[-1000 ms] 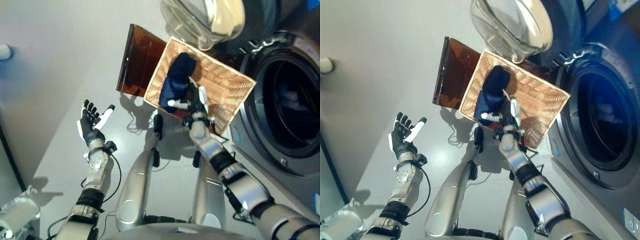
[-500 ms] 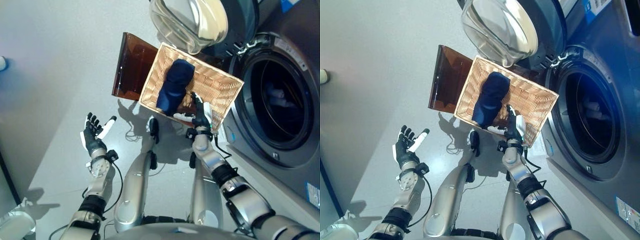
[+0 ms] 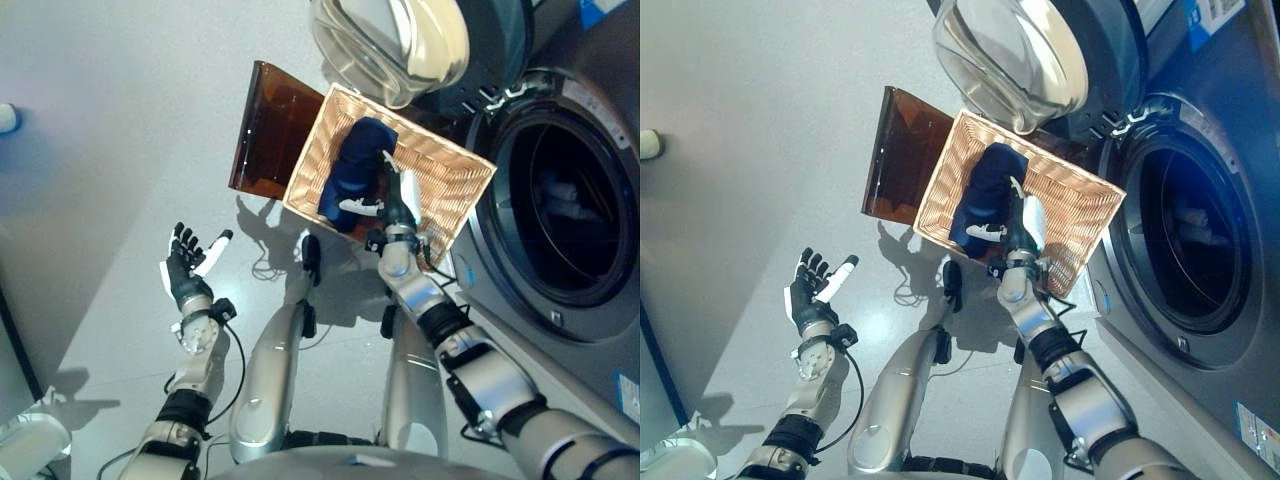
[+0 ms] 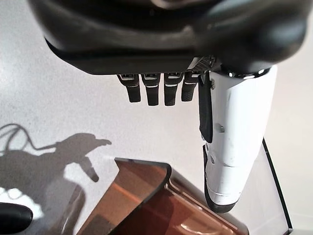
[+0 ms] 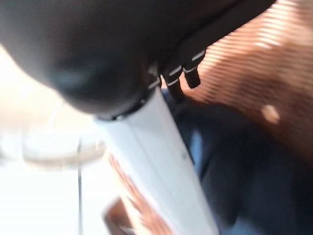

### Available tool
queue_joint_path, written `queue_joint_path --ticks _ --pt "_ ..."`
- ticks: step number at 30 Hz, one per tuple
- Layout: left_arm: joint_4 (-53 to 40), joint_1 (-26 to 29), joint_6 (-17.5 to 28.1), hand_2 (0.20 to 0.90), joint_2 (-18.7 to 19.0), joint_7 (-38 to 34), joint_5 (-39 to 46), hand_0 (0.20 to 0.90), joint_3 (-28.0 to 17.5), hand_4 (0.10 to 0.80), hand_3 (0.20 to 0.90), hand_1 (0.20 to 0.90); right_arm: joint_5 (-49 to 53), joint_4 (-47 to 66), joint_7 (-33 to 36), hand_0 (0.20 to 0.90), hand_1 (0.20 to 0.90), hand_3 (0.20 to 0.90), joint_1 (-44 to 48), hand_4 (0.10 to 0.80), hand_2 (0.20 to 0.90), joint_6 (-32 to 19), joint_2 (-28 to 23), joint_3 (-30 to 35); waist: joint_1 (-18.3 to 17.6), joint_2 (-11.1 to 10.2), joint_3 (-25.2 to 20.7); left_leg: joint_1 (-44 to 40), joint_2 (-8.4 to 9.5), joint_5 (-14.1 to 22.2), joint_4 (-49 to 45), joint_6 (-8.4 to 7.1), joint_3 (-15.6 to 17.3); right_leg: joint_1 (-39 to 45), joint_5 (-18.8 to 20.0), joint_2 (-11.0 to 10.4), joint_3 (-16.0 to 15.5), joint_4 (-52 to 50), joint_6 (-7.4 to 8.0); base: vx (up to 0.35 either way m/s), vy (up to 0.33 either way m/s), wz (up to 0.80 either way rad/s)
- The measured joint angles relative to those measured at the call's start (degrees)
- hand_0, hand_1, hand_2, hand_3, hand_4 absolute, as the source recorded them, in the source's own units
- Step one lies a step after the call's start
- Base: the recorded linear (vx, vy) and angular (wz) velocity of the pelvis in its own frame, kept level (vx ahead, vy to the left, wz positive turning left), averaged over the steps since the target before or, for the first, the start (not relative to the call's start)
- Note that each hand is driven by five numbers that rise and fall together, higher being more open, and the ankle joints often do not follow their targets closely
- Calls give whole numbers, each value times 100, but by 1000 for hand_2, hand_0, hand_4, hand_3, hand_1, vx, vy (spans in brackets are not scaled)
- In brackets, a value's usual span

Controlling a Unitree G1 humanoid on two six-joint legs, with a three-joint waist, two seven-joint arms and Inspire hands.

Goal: Pick up the clothes and place them into the washing machine

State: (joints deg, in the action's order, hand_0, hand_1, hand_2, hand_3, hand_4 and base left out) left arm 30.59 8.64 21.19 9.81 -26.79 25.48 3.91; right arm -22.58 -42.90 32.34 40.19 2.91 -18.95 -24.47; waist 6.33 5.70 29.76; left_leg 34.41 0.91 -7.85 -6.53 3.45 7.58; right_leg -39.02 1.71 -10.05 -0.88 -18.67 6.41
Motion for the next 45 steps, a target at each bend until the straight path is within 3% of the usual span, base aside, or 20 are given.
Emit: queue_joint_path --ticks 5,9,15,19,22,37,45 --pt "-8 -16 3 900 77 234 -20 900 -196 800 900 900 -1462 44 -83 900 900 900 -15 800 900 370 -913 19 85 -2 1 -5 -2 0 3 0 -67 50 -2 -2 -73 25 -1 5 -11 5" --pt "-28 -72 7 900 106 390 -30 900 -271 800 900 900 -2179 108 -107 900 900 900 -21 800 900 475 -1364 6 77 -5 3 -5 -6 -1 3 1 -84 57 16 -1 -103 25 27 0 0 1" --pt "-14 -74 10 900 124 612 -36 900 -271 800 900 900 -3460 163 -279 900 900 900 140 800 900 437 -2094 -711 73 -7 3 -6 -5 -3 1 5 -99 64 18 -3 -116 25 26 0 0 0" --pt "24 -73 17 900 127 687 -32 900 -270 800 900 900 -3822 145 -520 900 900 900 353 800 900 431 -2170 -967 68 -8 3 -7 -6 -5 -1 9 -100 64 19 -2 -116 23 26 0 0 0" --pt "49 -79 21 900 124 741 -12 900 -267 800 900 900 -4143 210 -831 900 900 900 675 800 900 245 -2368 -1658 76 -9 3 -7 -10 -8 -1 13 -109 63 19 1 -117 23 26 0 0 0" --pt "61 -99 29 900 131 821 28 900 -249 800 900 900 -4496 -99 -1271 900 900 900 1444 800 900 -101 -1986 -2784 95 -35 -5 -7 -8 -18 -31 19 -175 110 20 -4 -161 1 26 0 -1 1" --pt "100 -102 31 900 135 813 28 900 -248 800 900 900 -4491 -214 -1368 900 900 900 1469 800 900 -178 -1616 -2848 120 -39 -6 -2 -6 -37 -36 -7 -272 153 13 -15 -224 5 19 2 -7 3"
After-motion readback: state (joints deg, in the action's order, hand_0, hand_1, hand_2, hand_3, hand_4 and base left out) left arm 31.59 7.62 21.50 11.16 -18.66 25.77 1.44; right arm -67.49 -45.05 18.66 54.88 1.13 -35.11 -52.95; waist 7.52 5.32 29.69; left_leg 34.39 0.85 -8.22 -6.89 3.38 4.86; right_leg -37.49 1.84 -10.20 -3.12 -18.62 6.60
